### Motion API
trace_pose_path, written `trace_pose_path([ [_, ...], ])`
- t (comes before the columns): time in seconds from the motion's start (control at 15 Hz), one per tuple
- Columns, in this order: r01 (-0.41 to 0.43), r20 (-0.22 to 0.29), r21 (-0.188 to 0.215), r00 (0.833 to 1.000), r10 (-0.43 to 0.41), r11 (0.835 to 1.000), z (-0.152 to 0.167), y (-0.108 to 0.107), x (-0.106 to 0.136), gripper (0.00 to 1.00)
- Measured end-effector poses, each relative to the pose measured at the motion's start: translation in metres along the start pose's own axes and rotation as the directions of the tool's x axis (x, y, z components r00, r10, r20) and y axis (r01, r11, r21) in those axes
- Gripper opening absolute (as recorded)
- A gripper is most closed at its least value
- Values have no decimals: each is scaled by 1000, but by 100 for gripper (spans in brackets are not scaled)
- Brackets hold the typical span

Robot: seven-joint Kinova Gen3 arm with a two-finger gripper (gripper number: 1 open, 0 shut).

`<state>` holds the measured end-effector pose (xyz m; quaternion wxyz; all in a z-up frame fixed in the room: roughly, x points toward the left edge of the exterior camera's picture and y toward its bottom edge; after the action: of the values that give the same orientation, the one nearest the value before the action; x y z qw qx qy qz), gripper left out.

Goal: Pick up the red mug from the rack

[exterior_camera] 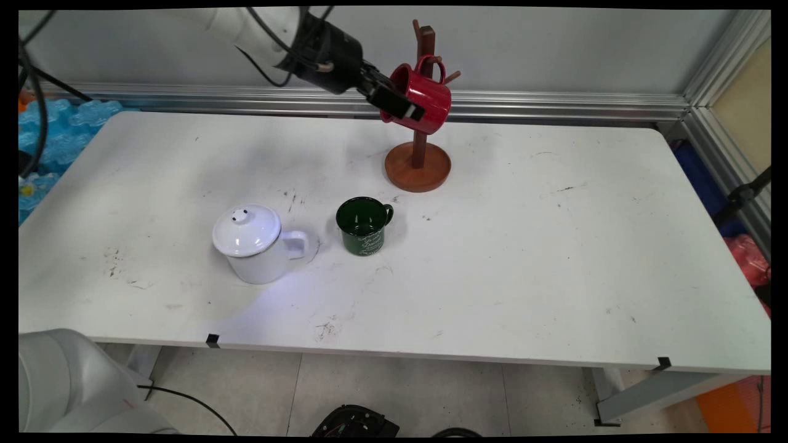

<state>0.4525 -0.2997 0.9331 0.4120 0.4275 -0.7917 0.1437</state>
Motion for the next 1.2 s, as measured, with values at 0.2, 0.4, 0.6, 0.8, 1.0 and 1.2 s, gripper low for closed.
trace_pose_path([
  [0.2,18,0,-5,1000,-18,1000,18,-1,3,100],
  [0.4,38,3,-9,999,-38,999,33,-4,6,100],
  [0.6,56,6,-17,998,-56,998,45,-7,8,100],
  [0.8,69,11,-25,998,-69,997,51,-9,9,100],
  [1.0,75,17,-30,997,-75,997,54,-12,9,100],
  [1.2,83,19,-37,996,-82,996,56,-14,9,0],
])
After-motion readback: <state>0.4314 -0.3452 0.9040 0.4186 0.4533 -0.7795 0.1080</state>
